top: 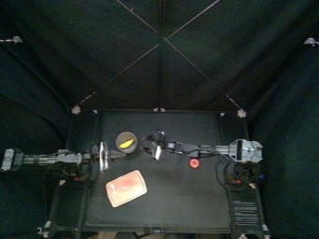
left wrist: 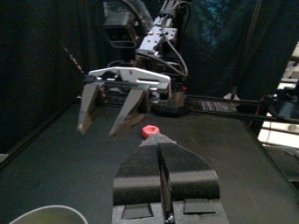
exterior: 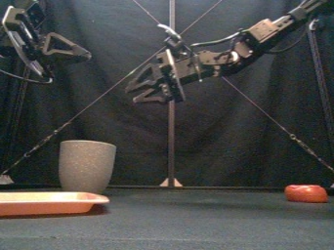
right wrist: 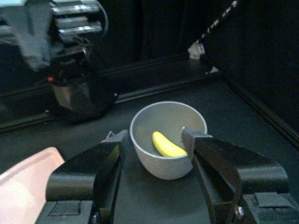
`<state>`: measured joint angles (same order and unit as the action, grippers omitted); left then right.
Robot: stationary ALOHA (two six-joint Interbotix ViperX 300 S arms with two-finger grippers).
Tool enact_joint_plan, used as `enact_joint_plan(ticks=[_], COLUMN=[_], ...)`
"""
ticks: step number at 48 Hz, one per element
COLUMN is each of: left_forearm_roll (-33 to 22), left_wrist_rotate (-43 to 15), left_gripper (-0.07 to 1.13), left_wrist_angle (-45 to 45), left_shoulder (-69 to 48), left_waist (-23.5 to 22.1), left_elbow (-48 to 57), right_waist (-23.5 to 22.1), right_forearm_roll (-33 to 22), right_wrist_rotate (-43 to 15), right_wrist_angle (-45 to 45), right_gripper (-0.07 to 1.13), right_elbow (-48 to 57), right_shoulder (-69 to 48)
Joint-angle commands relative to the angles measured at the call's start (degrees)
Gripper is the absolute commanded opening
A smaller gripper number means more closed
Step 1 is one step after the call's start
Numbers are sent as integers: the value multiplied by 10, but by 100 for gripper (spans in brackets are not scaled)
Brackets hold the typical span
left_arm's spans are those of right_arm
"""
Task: Pick the banana then place it in the grey bowl
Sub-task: Drop banana in the grey bowl and return to neutral
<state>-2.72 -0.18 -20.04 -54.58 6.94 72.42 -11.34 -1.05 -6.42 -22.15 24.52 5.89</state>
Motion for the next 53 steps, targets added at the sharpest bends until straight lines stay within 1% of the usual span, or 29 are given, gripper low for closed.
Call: enact_joint_plan(ticks=[1, 8, 13, 21, 25, 38, 53], left_forearm_roll=[-1, -1, 1, 14, 25, 25, 24], left_wrist_rotate=[-1, -1, -1, -3, -3, 0, 0], left_gripper=[3, 3, 3, 3, 3, 3, 3], left_wrist_angle=[-5, -5, -5, -10, -17, -21, -21], left_shoulder=[2, 3, 2, 3, 2, 3, 2], left_waist=[3, 4, 7, 11, 19, 25, 25], left_elbow=[-6, -3, -3, -4, -3, -1, 1], right_waist=[19, 45, 54, 57, 58, 58, 54], right_forearm_roll=[1, 1, 1, 3, 6, 6, 5], right_wrist_rotate=[1, 1, 1, 0, 0, 0, 1], right_wrist_angle=[-28, -70, -98, -138, -156, -166, -166], right_gripper=[87, 87, 87, 87, 87, 87, 87], right_elbow=[57, 134, 181, 254, 277, 312, 319], right_shoulder=[-72, -134, -175, -236, -258, -300, -302])
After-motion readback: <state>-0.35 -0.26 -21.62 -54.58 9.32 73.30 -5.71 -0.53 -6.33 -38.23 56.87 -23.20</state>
